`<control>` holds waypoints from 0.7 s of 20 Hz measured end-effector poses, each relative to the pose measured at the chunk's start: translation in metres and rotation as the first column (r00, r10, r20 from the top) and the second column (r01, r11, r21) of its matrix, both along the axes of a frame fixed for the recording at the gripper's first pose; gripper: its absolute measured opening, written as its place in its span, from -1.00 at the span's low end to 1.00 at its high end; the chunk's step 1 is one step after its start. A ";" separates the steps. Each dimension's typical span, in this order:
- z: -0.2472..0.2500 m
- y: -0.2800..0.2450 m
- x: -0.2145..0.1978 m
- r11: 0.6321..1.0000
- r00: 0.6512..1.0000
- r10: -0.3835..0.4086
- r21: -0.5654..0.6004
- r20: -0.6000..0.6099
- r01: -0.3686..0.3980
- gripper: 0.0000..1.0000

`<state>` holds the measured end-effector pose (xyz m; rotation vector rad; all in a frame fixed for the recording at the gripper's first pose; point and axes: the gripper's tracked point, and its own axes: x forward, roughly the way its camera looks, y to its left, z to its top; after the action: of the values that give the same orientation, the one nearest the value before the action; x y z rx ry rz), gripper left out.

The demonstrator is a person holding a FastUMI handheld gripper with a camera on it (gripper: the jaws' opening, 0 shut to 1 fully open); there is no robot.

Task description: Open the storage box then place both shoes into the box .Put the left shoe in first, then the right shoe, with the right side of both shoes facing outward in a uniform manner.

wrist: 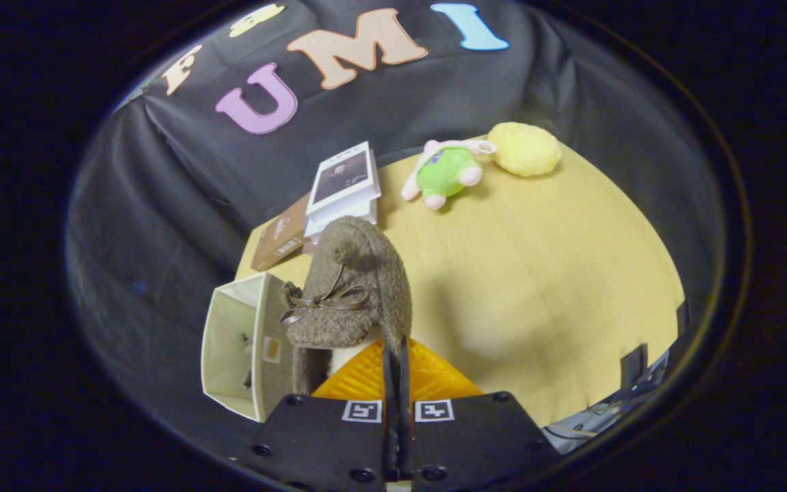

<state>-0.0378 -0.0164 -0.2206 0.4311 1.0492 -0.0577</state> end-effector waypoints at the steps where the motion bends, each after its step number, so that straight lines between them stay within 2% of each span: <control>1: 0.003 0.009 0.002 1.000 1.000 0.005 0.004 0.005 -0.005 -0.92; 14: 0.032 0.143 0.026 0.988 0.995 0.065 0.134 0.070 -0.074 -0.92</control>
<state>-0.0116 0.1267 -0.1883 0.5167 1.0065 0.0907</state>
